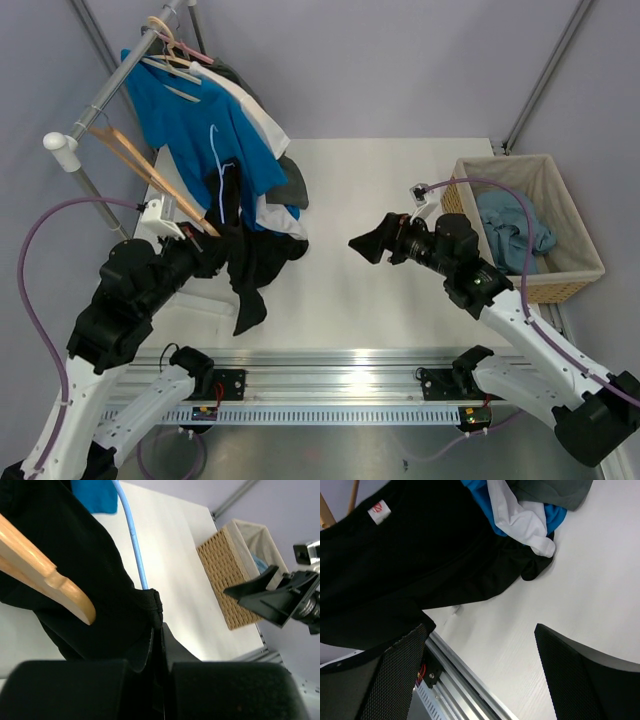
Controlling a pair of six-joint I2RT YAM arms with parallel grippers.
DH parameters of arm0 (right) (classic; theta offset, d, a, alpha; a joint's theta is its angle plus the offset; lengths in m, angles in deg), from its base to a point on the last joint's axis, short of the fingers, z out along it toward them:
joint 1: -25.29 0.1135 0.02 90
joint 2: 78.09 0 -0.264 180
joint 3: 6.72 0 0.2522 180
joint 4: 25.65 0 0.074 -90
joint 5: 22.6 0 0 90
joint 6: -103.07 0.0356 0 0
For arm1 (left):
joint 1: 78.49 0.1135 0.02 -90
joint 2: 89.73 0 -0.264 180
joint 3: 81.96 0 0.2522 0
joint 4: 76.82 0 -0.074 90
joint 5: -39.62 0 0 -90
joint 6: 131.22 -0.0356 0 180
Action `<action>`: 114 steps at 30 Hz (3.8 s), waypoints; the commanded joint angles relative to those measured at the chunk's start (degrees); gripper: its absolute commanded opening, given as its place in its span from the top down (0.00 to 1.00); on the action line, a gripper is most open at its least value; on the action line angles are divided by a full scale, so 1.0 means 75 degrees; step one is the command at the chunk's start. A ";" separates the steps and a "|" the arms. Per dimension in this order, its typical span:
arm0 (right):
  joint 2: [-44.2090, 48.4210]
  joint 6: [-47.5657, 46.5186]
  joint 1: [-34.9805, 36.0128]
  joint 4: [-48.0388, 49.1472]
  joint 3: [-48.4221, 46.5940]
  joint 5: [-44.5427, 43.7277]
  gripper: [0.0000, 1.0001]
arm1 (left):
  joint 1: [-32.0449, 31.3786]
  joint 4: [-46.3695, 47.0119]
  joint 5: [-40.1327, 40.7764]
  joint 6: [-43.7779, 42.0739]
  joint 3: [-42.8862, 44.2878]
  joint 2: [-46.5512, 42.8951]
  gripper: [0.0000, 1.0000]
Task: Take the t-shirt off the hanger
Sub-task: Pick up the hanger from the clothesline, then remove the T-shirt from the hanger.
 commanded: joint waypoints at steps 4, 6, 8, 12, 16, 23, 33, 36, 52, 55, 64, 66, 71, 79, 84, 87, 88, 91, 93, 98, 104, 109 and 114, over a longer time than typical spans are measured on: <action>0.0483 -0.0867 0.0041 0.2053 -0.0116 0.0684 0.07 | -0.0035 0.0353 -0.1694 0.0183 -0.0455 -0.0188 1.00; 0.0099 -0.0927 0.0053 0.2465 -0.0663 0.0871 0.10 | -0.0047 0.0365 -0.2079 0.0137 -0.0595 -0.0141 1.00; -0.0266 -0.0787 0.0076 0.2641 -0.1157 0.1327 0.13 | -0.0035 0.0365 -0.2245 0.0090 -0.0689 -0.0188 1.00; -0.1145 -0.1371 0.0835 0.2806 -0.2201 0.1353 0.14 | -0.0035 0.0353 -0.2491 0.0101 -0.0970 -0.0609 1.00; -0.2408 -0.1689 0.1306 0.3074 -0.3138 0.1435 0.13 | -0.0035 0.0353 -0.2925 0.0031 -0.1298 -0.0785 1.00; -0.4098 -0.1817 0.1892 0.3381 -0.4300 0.1015 0.29 | -0.0035 0.0365 -0.3172 0.0101 -0.1522 -0.1183 1.00; -0.5084 -0.2098 0.2419 0.3299 -0.4745 0.0029 0.36 | -0.0035 0.0377 -0.3324 0.0148 -0.1428 -0.1418 1.00; -0.5294 -0.2251 0.2467 0.3112 -0.4956 0.0099 0.42 | -0.0035 0.0365 -0.3301 0.0124 -0.1416 -0.1489 1.00; -0.3752 -0.2367 0.2479 0.2574 -0.4159 -0.0181 1.00 | -0.0035 0.1371 -0.4705 0.0954 -0.1123 -0.1887 0.24; -0.3046 -0.2566 0.2479 0.1345 -0.4592 -0.0744 1.00 | -0.0035 0.1713 -0.4778 0.1121 -0.1100 -0.2028 0.02; -0.1968 -0.3667 0.2479 -0.2593 -0.6595 -0.4058 1.00 | -0.0035 0.1958 -0.4250 0.0711 -0.0900 -0.1315 0.01; -0.1874 -0.3856 0.2479 -0.2946 -0.7121 -0.4493 1.00 | -0.0035 0.2274 -0.4215 0.0676 -0.1017 -0.1092 0.01; -0.1978 -0.4407 0.2479 -0.3475 -0.8188 -0.5513 1.00 | -0.0035 0.3001 -0.4098 0.0442 -0.1158 -0.0201 0.01; -0.3208 -0.5544 0.2339 -0.3523 -0.9058 -0.6941 1.00 | -0.0035 0.4346 -0.4132 0.0089 -0.1159 0.1568 0.01; -0.3771 -0.5662 0.2128 -0.2761 -0.8754 -0.7494 1.00 | -0.0035 0.5040 -0.4859 0.0323 -0.0655 0.2798 0.01; -0.3982 -0.5557 0.1929 -0.2421 -0.8555 -0.7367 1.00 | -0.0047 0.5508 -0.4941 0.0650 -0.0549 0.2987 0.01; -0.4029 -0.5498 0.1882 -0.2235 -0.8496 -0.7424 1.00 | -0.0093 0.5950 -0.4918 0.0733 -0.0630 0.3011 0.01; -0.4310 -0.5287 0.1706 -0.2058 -0.8542 -0.7670 1.00 | -0.0456 0.6166 -0.4813 0.0746 -0.0608 0.3174 0.01; -0.4602 -0.5333 0.1659 -0.1964 -0.8683 -0.7927 1.00 | -0.0772 0.6166 -0.5011 0.0618 -0.0432 0.3280 0.01; -0.5293 -0.5708 0.1378 -0.1776 -0.9280 -0.8455 1.00 | -0.1463 0.6154 -0.4989 0.0185 -0.0466 0.2965 0.01; -0.5926 -0.5369 0.1026 -0.2220 -1.0274 -0.8550 1.00 | -0.2085 0.5709 -0.4157 -0.0367 -0.0572 0.2671 0.01; -0.5998 -0.4959 0.1026 -0.2467 -1.0430 -0.8292 1.00 | -0.2215 0.5616 -0.3676 -0.0706 -0.0573 0.3139 0.01; -0.6045 -0.4865 0.1014 -0.2572 -1.0558 -0.8292 1.00 | -0.2250 0.5510 -0.2974 -0.1000 -0.0467 0.3725 0.04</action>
